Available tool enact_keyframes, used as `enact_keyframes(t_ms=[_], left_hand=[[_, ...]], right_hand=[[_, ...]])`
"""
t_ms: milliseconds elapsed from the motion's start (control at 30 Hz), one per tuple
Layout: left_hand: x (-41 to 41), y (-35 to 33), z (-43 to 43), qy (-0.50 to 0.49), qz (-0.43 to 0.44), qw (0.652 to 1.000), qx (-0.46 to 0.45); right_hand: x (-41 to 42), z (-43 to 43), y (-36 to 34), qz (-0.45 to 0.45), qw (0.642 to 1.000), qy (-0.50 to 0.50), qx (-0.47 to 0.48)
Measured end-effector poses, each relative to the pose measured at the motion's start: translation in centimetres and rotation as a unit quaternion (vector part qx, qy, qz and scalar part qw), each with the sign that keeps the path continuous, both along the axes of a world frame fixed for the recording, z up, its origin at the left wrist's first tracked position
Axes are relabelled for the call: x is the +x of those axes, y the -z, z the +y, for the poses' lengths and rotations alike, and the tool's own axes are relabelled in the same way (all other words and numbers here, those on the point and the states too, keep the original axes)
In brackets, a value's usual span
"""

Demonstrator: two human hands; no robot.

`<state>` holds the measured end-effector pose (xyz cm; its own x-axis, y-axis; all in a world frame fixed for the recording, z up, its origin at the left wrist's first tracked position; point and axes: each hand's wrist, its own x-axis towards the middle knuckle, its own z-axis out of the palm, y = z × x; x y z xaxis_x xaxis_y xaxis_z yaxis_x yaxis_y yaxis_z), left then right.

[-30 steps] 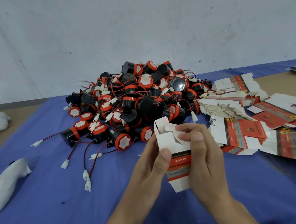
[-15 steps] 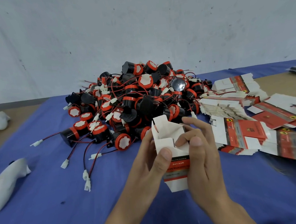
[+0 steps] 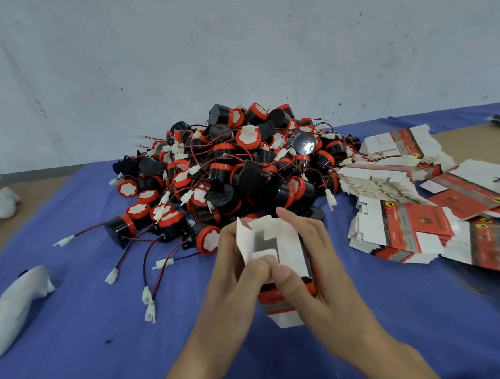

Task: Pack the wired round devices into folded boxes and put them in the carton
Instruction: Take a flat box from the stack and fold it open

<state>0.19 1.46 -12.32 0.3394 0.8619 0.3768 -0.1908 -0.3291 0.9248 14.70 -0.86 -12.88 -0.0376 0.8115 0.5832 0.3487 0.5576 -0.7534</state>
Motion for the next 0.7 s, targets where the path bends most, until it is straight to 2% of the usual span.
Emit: enact_keyframes(t_ms=[400, 567, 700], left_hand=[[-0.1, 0.1, 0.5, 0.017, 0.006, 1.000, -0.011], [0.4, -0.6, 1.3, 0.036, -0.086, 0.987, -0.132], [0.5, -0.5, 1.0, 0.086, -0.062, 0.980, -0.170]], right_hand=[[0.0, 0.3, 0.0, -0.041, 0.998, 0.039, 0.033], [0.7, 0.7, 0.0, -0.050, 0.990, 0.114, 0.064], [0.9, 0.7, 0.2, -0.057, 0.987, 0.128, 0.083]])
